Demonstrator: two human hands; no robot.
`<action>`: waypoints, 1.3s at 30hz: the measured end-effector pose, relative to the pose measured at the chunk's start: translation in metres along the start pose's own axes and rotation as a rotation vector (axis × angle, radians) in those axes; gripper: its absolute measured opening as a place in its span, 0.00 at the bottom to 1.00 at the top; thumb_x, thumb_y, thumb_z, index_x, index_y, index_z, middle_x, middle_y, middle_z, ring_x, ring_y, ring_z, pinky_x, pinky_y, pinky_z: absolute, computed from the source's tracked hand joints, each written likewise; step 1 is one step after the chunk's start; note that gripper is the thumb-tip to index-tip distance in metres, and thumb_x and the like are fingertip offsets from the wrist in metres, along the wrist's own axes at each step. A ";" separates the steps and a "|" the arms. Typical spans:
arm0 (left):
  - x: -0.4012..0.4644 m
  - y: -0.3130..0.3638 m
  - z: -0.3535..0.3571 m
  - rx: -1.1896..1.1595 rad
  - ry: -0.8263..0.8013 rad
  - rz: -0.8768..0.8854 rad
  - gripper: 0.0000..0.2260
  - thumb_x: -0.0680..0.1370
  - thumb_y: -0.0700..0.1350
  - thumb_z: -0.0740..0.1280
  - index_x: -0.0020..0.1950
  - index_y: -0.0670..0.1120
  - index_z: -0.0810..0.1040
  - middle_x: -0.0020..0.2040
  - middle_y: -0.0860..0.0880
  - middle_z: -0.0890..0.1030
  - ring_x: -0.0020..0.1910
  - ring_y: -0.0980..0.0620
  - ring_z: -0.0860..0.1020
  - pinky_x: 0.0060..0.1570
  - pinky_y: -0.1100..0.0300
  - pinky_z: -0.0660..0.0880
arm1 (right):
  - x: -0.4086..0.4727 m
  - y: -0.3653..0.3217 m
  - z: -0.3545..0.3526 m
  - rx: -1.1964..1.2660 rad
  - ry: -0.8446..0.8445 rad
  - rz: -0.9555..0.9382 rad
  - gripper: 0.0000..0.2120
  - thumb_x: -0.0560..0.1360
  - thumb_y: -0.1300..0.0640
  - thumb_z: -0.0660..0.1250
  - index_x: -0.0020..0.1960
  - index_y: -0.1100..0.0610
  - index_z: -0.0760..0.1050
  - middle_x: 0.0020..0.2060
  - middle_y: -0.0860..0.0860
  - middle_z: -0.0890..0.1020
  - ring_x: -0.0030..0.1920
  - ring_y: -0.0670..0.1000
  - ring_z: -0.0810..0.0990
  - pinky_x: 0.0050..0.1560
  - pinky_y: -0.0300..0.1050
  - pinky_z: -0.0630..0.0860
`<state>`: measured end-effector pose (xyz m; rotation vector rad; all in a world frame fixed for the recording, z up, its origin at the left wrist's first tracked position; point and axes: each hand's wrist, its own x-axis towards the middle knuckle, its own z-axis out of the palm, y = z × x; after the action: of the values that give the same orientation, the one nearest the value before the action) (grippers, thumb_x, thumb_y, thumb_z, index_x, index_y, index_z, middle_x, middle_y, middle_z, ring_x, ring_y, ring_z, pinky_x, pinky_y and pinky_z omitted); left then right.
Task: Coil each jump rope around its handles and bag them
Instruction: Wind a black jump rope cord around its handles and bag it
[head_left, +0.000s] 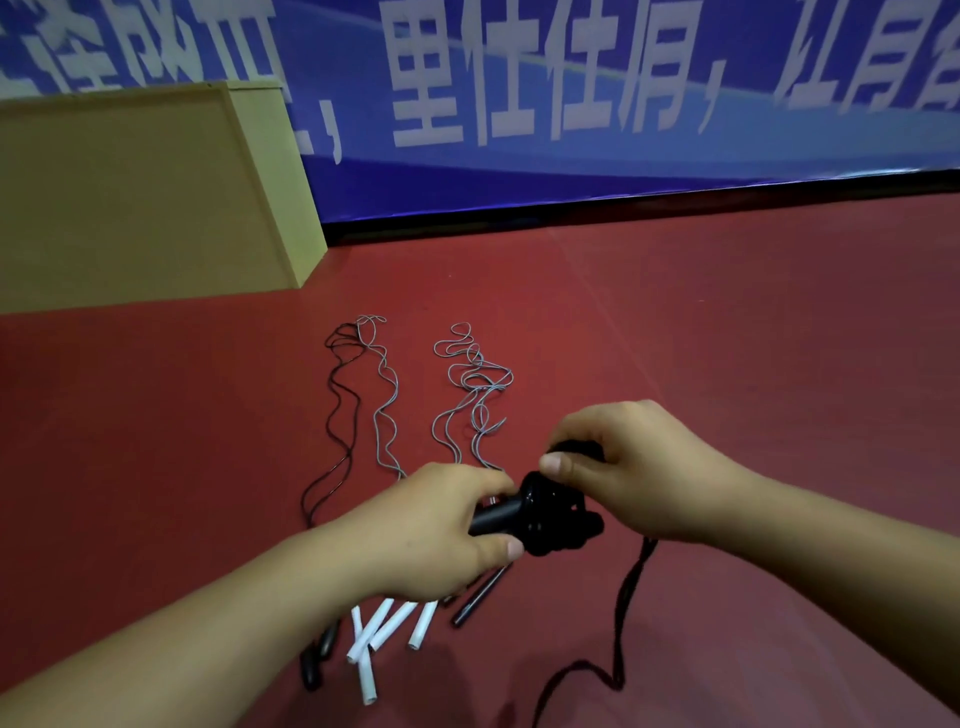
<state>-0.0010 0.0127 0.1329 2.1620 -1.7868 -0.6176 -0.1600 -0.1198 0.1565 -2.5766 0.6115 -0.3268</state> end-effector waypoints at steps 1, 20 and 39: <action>0.000 0.001 0.000 -0.025 -0.012 -0.001 0.07 0.76 0.52 0.70 0.47 0.51 0.76 0.31 0.55 0.72 0.26 0.58 0.69 0.30 0.63 0.67 | 0.000 0.002 -0.002 0.015 -0.004 -0.022 0.06 0.77 0.50 0.66 0.44 0.49 0.81 0.36 0.42 0.81 0.40 0.42 0.78 0.39 0.32 0.71; 0.001 -0.005 -0.009 -0.234 -0.217 -0.170 0.05 0.79 0.47 0.68 0.48 0.46 0.77 0.34 0.45 0.81 0.28 0.52 0.80 0.32 0.63 0.72 | 0.002 -0.004 -0.009 0.295 -0.036 -0.006 0.04 0.73 0.60 0.72 0.43 0.52 0.85 0.38 0.46 0.86 0.42 0.44 0.83 0.49 0.41 0.78; -0.011 0.002 -0.020 -0.632 -0.301 0.139 0.09 0.81 0.42 0.67 0.59 0.40 0.75 0.37 0.50 0.75 0.33 0.51 0.73 0.34 0.62 0.72 | 0.011 0.018 -0.002 0.746 0.023 0.172 0.01 0.73 0.64 0.72 0.43 0.60 0.83 0.32 0.48 0.83 0.33 0.41 0.78 0.35 0.33 0.75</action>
<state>0.0047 0.0222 0.1528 1.5659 -1.5612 -1.3168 -0.1575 -0.1405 0.1503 -1.7994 0.5752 -0.4282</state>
